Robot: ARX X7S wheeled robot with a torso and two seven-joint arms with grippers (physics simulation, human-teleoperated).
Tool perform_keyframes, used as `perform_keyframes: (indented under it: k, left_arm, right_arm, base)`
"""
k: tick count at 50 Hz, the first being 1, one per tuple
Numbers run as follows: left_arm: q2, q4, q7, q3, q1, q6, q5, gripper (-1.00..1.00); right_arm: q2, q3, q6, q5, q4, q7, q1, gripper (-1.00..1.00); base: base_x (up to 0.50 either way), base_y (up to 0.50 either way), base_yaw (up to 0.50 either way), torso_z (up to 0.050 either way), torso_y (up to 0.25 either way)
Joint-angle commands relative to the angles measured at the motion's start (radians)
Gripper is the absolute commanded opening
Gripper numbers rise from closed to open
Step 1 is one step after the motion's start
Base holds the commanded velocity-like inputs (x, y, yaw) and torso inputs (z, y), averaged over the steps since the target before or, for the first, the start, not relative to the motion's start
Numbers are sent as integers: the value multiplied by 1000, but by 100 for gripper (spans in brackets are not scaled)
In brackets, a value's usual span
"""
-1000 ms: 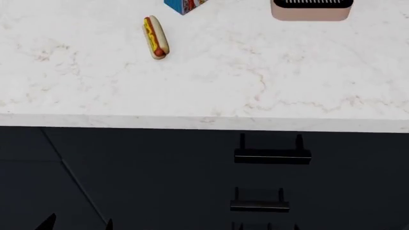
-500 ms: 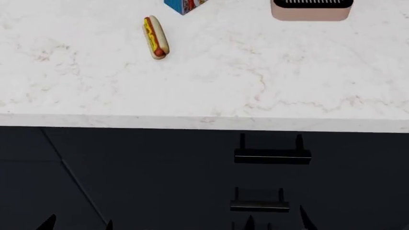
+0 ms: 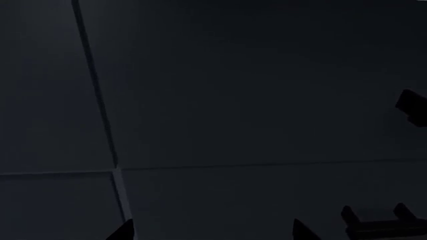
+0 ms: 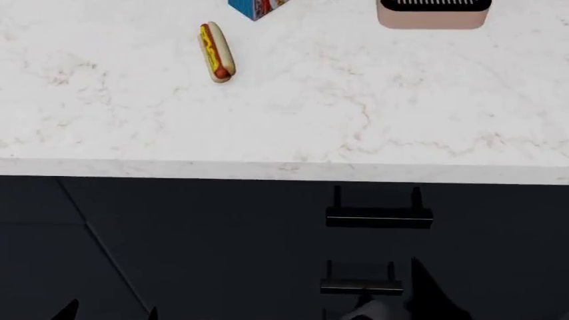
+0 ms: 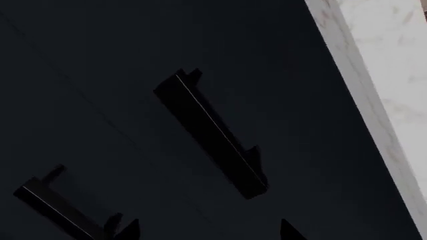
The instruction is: Open the right drawer.
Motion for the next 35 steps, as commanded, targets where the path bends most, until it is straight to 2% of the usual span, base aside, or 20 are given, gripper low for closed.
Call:
perform_keyframes:
  k: [1, 14, 26, 35]
  left_arm:
    - [-3, -1, -5, 5, -2, -1, 0, 100]
    - [-7, 0, -11, 13, -4, -8, 3, 100]
    - [-9, -4, -11, 15, -5, -2, -5, 100]
    - [-12, 1, -15, 18, -5, -5, -7, 100]
  right_arm:
    - [39, -110, 56, -151, 19, -11, 52, 100]
    - [48, -185, 128, -271, 79, -16, 85, 100]
    - [56, -312, 282, -473, 104, -117, 138, 100]
    - [56, -301, 273, -457, 93, -113, 134, 100]
  base:
    - [0, 0, 0, 0, 0]
    - [0, 0, 0, 0, 0]
    - [0, 0, 0, 0, 0]
    - [0, 0, 0, 0, 0]
